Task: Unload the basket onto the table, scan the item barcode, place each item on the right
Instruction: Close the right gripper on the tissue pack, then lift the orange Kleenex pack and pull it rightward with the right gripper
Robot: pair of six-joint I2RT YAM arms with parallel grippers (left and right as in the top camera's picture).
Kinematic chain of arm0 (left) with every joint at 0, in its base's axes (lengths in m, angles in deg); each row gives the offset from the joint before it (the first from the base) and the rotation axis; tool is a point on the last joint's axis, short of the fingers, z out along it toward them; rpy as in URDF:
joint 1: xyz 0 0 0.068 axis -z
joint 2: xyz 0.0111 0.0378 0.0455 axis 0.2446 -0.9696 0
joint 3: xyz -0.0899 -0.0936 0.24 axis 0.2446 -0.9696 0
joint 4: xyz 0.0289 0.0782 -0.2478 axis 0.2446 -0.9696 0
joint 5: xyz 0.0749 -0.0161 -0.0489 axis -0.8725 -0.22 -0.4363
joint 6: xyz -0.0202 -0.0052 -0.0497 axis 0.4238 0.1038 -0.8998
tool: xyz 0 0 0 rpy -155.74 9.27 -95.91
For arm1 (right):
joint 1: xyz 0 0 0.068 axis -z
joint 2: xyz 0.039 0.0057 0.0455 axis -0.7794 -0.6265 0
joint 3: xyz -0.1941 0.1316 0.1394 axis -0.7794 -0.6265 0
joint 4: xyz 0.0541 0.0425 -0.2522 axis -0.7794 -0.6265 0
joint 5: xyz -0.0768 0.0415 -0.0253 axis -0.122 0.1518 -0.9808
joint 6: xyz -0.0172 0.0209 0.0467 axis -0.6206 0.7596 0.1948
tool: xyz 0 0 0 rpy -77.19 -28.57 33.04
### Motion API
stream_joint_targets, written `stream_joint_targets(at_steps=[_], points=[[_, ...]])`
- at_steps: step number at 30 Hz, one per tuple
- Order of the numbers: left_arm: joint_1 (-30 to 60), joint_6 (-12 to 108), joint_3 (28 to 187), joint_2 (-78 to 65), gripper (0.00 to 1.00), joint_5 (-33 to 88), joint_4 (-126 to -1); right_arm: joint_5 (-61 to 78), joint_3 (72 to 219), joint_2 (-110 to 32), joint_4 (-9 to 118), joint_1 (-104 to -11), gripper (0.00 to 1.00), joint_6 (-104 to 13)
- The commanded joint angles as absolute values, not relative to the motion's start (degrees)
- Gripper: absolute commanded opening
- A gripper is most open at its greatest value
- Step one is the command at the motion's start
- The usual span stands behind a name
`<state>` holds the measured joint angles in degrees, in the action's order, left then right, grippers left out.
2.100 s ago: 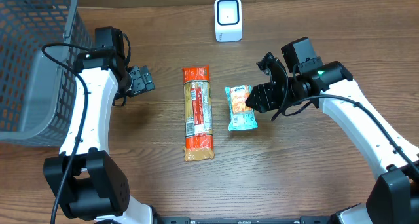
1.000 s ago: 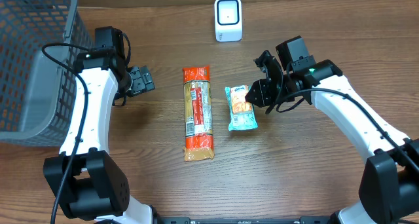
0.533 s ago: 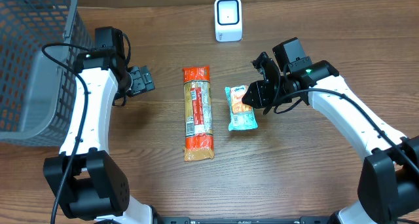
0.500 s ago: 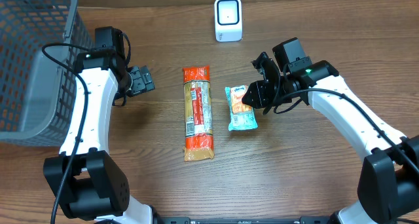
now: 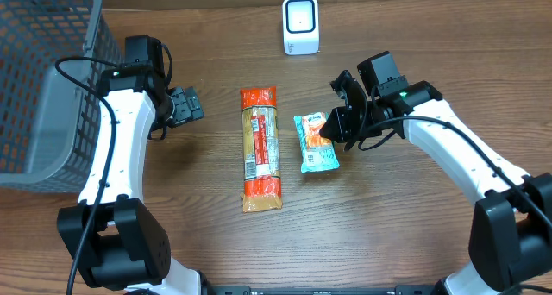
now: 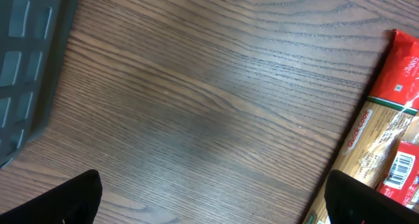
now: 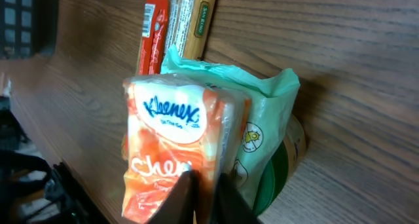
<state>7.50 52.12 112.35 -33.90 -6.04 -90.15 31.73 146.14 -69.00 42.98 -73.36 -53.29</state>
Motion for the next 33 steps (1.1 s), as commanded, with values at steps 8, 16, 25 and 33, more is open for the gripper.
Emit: stream_joint_targets(at_steps=[8,16,25,33], points=[[7.33,53.43,112.86,-33.57,1.0,-6.56,-90.09,43.12,144.94,-59.8,42.39,-70.58,0.04,-53.45],[7.33,53.43,112.86,-33.57,1.0,-6.56,-90.09,66.38,144.94,-59.3,41.74,-63.37,0.04,-54.39],[7.33,53.43,112.86,-33.57,1.0,-6.56,-90.09,84.41,144.94,-59.3,30.52,-57.93,0.04,-73.31],[7.33,53.43,112.86,-33.57,1.0,-6.56,-90.09,90.4,144.94,-59.23,18.2,-54.25,0.04,-82.39]])
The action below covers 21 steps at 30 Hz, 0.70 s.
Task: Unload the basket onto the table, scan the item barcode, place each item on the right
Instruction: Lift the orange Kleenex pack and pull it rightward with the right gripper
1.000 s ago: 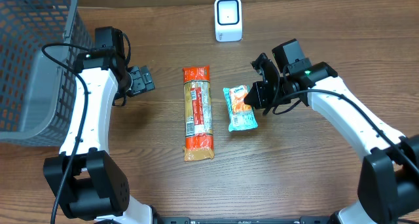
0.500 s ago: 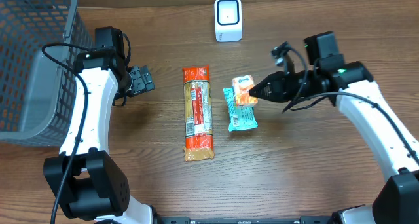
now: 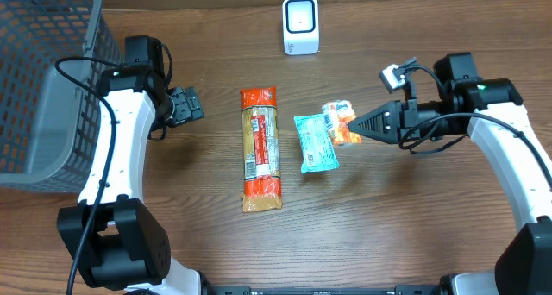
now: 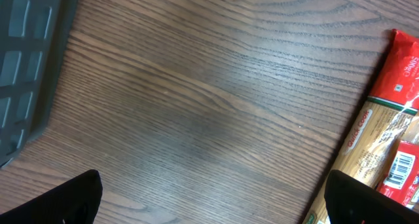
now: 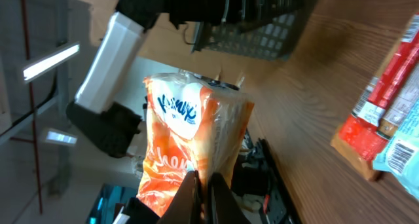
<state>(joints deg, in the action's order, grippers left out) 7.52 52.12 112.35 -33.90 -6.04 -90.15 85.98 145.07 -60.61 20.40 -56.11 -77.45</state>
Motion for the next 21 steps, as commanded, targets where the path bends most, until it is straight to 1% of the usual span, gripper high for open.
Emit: stream_joint_targets(at_steps=[1,10,16,21], points=[[7.33,53.43,112.86,-33.57,1.0,-6.56,-90.09,90.38,144.94,-59.01,16.91,-53.79,0.04,-82.41],[7.33,53.43,112.86,-33.57,1.0,-6.56,-90.11,90.4,144.94,-53.22,6.74,-49.01,0.04,-82.39],[7.33,53.43,112.86,-33.57,1.0,-6.56,-90.09,90.4,144.94,-47.69,5.85,-45.93,0.04,-82.15],[7.33,53.43,112.86,-33.57,1.0,-6.56,-90.09,90.4,144.94,-45.44,5.85,-45.77,0.04,-81.93]])
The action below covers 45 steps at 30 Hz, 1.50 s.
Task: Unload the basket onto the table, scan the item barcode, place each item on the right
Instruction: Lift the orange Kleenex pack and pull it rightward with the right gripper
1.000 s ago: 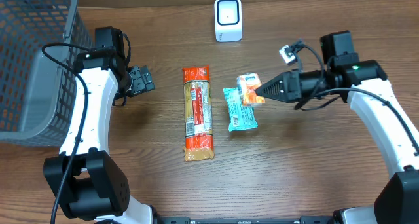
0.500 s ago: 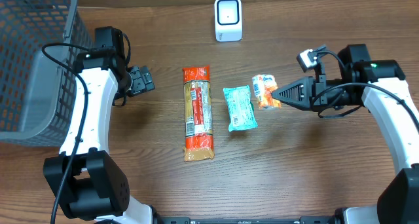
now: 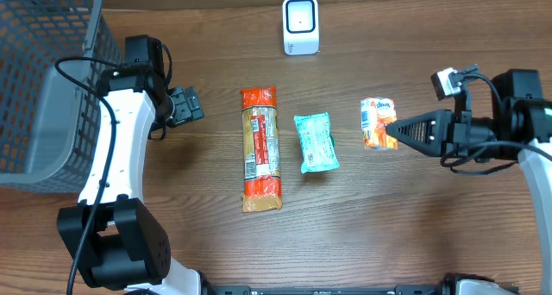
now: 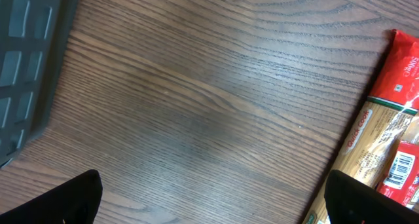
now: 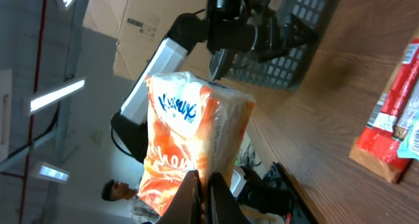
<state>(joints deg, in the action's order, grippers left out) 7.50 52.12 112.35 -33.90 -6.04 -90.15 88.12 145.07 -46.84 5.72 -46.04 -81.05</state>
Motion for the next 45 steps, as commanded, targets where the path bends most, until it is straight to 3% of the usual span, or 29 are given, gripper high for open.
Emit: stream_joint_targets(at_steps=[1,39,45], points=[[7.33,53.41,112.86,-33.57,1.0,-6.56,-90.11,90.4,144.94,-45.38,5.82,-45.77,0.04,-81.93],[7.33,53.43,112.86,-33.57,1.0,-6.56,-90.09,90.11,144.94,-45.38,5.91,-45.77,0.04,-82.01],[7.33,53.43,112.86,-33.57,1.0,-6.56,-90.09,85.02,144.94,-45.38,10.98,-45.77,0.04,-82.04]])
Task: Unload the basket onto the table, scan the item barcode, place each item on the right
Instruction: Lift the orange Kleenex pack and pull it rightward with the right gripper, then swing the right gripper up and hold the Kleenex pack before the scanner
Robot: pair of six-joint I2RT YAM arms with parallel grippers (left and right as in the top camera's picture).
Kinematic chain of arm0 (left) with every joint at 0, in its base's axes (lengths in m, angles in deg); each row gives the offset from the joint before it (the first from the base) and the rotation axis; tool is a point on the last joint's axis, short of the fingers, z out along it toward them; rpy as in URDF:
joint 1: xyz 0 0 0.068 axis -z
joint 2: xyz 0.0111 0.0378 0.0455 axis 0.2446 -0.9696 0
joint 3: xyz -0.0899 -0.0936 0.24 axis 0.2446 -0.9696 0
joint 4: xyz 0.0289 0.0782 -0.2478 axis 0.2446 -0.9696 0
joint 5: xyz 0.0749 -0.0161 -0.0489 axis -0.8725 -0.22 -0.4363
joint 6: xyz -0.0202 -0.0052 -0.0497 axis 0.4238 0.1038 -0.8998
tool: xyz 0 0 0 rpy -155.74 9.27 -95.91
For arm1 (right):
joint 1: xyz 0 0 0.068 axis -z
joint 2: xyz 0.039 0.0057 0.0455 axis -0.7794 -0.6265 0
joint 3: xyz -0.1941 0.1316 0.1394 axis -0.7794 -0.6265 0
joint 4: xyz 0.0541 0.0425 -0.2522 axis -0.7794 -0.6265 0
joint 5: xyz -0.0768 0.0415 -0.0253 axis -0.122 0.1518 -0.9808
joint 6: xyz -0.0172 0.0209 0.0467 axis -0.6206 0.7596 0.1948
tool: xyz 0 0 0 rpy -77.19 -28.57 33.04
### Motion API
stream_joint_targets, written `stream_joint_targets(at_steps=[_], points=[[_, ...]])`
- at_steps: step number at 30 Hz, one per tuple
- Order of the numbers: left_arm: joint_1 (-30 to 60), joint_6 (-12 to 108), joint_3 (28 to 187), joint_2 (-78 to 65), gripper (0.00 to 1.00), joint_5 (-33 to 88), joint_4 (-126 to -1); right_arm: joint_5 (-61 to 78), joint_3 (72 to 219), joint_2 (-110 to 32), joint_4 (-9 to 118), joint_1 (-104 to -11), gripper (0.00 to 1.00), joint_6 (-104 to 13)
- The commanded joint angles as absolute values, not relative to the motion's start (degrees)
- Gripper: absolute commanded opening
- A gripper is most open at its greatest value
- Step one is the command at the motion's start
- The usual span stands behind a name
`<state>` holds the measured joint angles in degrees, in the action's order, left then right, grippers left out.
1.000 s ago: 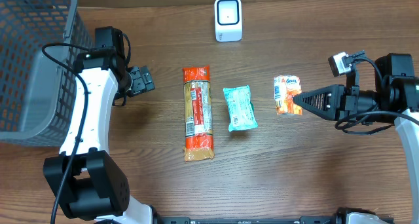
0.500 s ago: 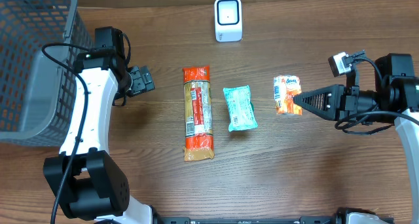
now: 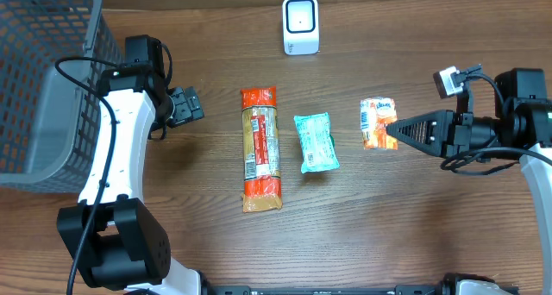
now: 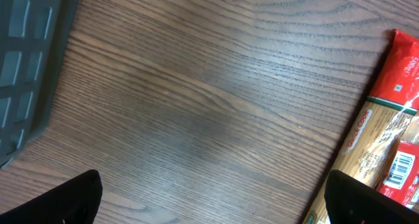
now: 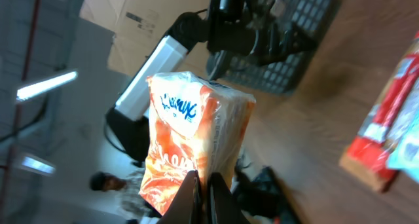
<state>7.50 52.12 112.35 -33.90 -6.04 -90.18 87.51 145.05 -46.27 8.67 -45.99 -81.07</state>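
Observation:
My right gripper [image 3: 395,131] is shut on an orange Kleenex tissue pack [image 3: 378,122], held above the table at the right; the right wrist view shows the pack [image 5: 193,132] pinched at its lower edge by the fingers [image 5: 200,199]. The white barcode scanner [image 3: 300,25] stands at the back centre. My left gripper [image 3: 191,104] hangs open over bare wood beside the basket, its dark fingertips [image 4: 72,198] wide apart in the left wrist view.
A long red and tan pasta packet [image 3: 260,148] and a teal packet [image 3: 316,141] lie mid-table. A grey mesh basket [image 3: 43,88] fills the left side. The pasta packet's end [image 4: 386,152] reaches into the left wrist view.
The right wrist view has shifted and blurred slightly, so the right gripper with the tissue pack has turned a little. In the overhead view its place is nearly the same. The left arm is unchanged.
The right gripper was first low at the tissue pack beside the teal packet. Then it held the pack lifted a little to the right of that packet. After that the pack was farther right, above bare table, where it stays. The left arm never moved.

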Motion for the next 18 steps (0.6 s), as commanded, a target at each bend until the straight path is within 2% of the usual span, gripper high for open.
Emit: stream_joint_targets(at_steps=[1,7,18], points=[[7.33,53.43,112.86,-33.57,1.0,-6.56,-90.09,82.49,144.94,-45.38,12.36,-45.77,0.04,-82.04],[7.33,53.43,112.86,-33.57,1.0,-6.59,-90.11,66.2,144.83,-45.4,16.38,-45.77,0.04,-82.01],[7.33,53.43,112.86,-33.57,1.0,-6.56,-90.11,58.03,144.79,-45.38,18.63,-48.02,0.04,-82.19]])
